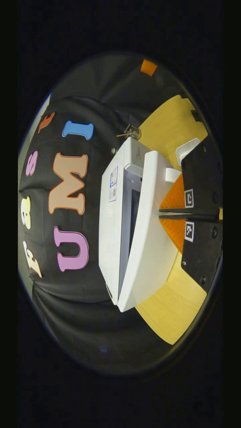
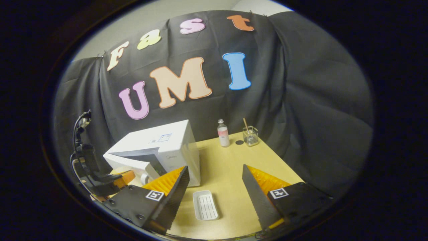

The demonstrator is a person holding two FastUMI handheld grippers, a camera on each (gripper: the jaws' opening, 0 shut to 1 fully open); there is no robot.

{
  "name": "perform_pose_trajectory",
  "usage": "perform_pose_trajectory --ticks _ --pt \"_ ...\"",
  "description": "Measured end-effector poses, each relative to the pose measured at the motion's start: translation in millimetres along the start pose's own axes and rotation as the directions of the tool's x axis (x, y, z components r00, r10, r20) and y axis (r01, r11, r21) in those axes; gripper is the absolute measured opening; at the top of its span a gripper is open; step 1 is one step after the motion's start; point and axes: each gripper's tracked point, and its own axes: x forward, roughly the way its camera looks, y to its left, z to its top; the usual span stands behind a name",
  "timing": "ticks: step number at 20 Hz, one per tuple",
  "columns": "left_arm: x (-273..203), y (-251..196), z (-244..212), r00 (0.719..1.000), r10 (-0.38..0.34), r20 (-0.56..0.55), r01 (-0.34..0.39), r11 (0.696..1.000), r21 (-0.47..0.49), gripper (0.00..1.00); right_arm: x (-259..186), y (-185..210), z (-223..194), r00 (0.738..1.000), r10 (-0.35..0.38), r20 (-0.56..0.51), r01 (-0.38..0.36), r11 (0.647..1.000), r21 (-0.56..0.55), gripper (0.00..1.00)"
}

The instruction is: Open the microwave oven with the left hand, put the food in, and close the microwave oven.

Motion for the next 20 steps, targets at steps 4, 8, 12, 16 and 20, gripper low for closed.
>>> perform_pose_trajectory --ticks 4,8,12,16,20 --pt "20 -4 7 1.000 -0.007 -0.003 0.007 1.000 -0.017 0.03 -4 -5 -3 1.000 -0.011 0.003 0.011 1.000 0.007 0.92" --pt "35 -3 6 1.000 0.005 -0.023 -0.005 1.000 -0.014 0.01 -6 -6 -2 1.000 -0.009 0.011 0.009 1.000 0.005 0.92" --pt "38 -3 8 1.000 0.011 -0.023 -0.011 1.000 -0.020 0.01 -3 -7 -9 1.000 -0.005 -0.011 0.005 1.000 0.015 0.92" --pt "43 1 15 0.999 0.037 -0.007 -0.037 0.999 0.001 0.01 3 -6 -7 1.000 0.005 -0.009 -0.005 1.000 0.031 0.92" --pt "44 -1 18 0.999 0.041 0.002 -0.041 0.999 -0.026 0.01 5 -5 -3 1.000 0.013 0.001 -0.013 0.999 0.032 0.92"
